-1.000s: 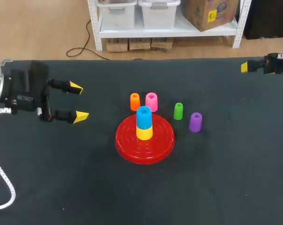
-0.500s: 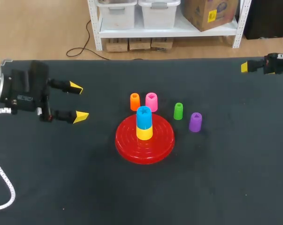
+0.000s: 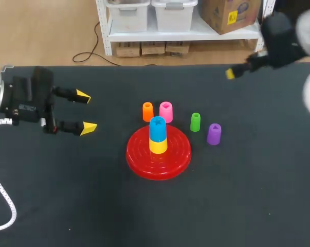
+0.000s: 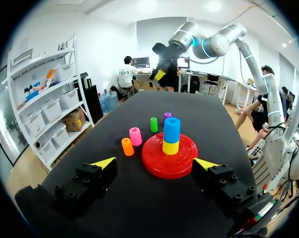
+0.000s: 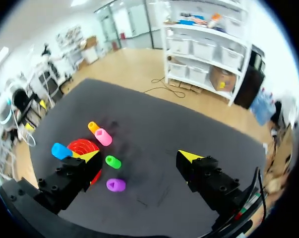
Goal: Pick up and stack the cylinders on the red base in this order: pink,purple,orange,green
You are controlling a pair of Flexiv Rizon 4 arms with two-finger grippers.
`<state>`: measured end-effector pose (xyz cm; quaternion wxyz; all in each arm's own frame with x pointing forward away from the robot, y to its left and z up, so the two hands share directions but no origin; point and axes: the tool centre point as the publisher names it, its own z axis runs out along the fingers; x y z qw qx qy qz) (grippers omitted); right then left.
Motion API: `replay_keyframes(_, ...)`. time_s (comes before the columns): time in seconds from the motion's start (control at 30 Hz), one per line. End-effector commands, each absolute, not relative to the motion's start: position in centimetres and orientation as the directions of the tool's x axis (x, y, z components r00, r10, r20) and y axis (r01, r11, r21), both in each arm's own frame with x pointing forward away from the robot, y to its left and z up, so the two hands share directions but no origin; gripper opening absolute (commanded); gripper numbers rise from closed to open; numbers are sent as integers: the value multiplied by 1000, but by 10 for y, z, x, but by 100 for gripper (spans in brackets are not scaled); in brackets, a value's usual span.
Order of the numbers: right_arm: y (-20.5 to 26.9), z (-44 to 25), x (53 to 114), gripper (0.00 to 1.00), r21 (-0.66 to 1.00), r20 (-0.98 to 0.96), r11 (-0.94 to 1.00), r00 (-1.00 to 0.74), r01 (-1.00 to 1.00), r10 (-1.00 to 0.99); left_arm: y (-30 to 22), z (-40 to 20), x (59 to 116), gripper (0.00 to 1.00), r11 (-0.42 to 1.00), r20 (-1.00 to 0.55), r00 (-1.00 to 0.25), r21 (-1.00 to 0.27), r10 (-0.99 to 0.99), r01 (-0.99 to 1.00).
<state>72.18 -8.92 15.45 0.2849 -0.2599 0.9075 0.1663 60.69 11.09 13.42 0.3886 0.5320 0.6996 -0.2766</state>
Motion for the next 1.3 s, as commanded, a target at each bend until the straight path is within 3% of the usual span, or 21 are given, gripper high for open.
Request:
replay_keyframes(0.03,-46,140,746,100,68,-548,818,-707,-571,-448,112,133,606,100,282,-842,-128,30,525,959)
replay_keyframes(0.37,4,104,754,100,24,-358,804,-756,-594,-548,112,133,606,100,282,-842,-128,30,525,959)
replay_keyframes(0.53,25,94,749,100,25,-353,767,-724,-641,-593,112,133,606,100,282,-842,-128,30,525,959)
replay_keyframes(0.8,45,79,740,100,67,-346,738,-709,-672,-615,112,133,606,100,282,-842,-128,30,525,959)
replay_keyframes(1.3,61,56,728,100,-1,-268,704,-678,-710,-684,112,133,606,100,282,-842,-128,30,525,959)
